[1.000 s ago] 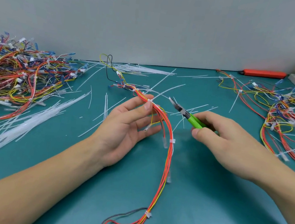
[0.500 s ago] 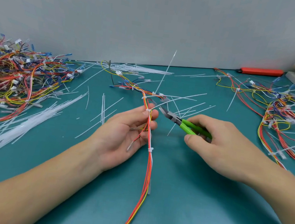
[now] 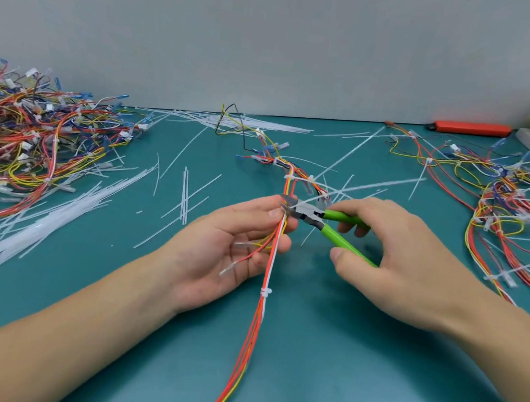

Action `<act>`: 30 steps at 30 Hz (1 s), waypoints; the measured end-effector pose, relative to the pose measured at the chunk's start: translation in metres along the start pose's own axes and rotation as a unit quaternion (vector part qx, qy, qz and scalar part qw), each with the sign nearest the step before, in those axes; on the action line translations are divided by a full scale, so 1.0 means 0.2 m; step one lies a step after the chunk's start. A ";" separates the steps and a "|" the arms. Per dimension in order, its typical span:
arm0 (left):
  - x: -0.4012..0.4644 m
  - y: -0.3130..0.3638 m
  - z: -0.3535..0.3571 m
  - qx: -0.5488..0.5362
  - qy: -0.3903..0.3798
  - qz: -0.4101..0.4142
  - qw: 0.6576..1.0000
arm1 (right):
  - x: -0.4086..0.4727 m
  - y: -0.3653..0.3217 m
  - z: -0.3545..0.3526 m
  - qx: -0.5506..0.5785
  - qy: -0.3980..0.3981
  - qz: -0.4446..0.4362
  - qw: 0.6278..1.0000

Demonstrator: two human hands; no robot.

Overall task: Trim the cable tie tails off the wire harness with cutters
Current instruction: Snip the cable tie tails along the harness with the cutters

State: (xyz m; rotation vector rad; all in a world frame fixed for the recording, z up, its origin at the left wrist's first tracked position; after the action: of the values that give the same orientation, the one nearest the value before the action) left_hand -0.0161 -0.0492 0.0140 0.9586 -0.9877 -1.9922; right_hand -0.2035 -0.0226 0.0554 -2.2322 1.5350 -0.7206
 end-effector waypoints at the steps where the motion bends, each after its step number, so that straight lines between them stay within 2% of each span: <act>1: 0.00 0.00 0.01 0.008 -0.004 0.001 1.000 | 0.00 0.00 0.00 -0.002 0.004 -0.007 1.000; 8: -0.01 0.00 0.04 0.034 -0.033 0.020 0.999 | 0.00 -0.02 -0.01 0.005 0.050 -0.039 0.998; 21: -0.02 0.03 0.05 0.030 -0.050 0.075 0.995 | 0.00 0.01 0.05 0.131 0.061 -0.017 0.989; 30: -0.01 0.02 0.04 0.025 -0.064 0.073 0.995 | 0.01 0.01 0.04 0.108 0.074 -0.027 0.991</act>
State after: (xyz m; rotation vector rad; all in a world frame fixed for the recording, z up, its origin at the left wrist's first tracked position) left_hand -0.0215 -0.0461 0.0219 0.7699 -1.1486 -1.9335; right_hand -0.2001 -0.0259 0.0491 -2.1055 1.3914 -1.0363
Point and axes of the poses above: each hand's wrist, its own x-axis towards the middle knuckle, its own z-axis out of the palm, y = z × x, the point moved 7 cm from there along x, towards the middle knuckle, and after that the axes turned 2 degrees about x, right-handed, at the moved point
